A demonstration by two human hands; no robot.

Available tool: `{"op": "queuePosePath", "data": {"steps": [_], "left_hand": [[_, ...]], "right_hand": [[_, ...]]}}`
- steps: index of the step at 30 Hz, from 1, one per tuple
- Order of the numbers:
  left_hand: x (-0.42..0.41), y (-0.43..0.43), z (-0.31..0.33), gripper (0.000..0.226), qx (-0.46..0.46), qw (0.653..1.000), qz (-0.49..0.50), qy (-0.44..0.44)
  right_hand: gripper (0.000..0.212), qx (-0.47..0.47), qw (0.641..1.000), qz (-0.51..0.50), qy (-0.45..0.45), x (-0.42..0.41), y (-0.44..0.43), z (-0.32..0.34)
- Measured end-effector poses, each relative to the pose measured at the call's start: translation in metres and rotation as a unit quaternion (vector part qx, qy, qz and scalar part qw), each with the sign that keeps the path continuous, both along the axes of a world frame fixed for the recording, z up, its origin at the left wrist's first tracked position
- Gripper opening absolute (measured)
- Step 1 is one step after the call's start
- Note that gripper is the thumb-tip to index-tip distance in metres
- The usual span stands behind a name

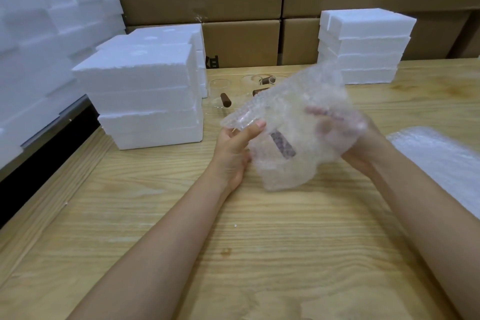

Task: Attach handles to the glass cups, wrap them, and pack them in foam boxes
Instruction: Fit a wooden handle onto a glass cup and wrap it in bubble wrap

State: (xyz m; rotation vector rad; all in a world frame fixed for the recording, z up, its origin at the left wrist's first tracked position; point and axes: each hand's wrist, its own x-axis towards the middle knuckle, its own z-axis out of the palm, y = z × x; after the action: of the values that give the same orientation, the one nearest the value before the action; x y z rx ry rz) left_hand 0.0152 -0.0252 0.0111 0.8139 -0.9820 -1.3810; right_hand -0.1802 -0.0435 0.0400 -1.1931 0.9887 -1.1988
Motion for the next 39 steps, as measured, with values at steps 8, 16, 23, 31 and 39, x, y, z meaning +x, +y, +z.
{"op": "queuePosePath", "data": {"steps": [8,16,23,31,39], "left_hand": [[0.002,-0.003,-0.001,0.05,0.028,0.995,0.015,0.096],[0.002,-0.001,0.0,0.078,0.056,0.995,0.018,0.077],[0.007,-0.001,-0.001,0.078,0.071,0.996,-0.049,0.038],[0.008,-0.002,0.003,0.08,0.123,0.988,-0.089,0.023],[-0.007,0.0,0.012,0.034,0.153,0.985,-0.02,-0.083]], "right_hand": [[0.118,0.024,0.943,-0.014,-0.331,-0.033,-0.007,-0.015],[0.02,-0.039,0.986,-0.003,-0.165,0.012,-0.001,-0.025],[0.012,-0.053,0.976,-0.039,-0.207,0.01,-0.007,-0.023],[0.015,-0.074,0.973,-0.01,-0.22,0.009,-0.005,-0.019],[0.02,-0.045,0.984,-0.019,-0.173,0.017,0.002,-0.02]]}}
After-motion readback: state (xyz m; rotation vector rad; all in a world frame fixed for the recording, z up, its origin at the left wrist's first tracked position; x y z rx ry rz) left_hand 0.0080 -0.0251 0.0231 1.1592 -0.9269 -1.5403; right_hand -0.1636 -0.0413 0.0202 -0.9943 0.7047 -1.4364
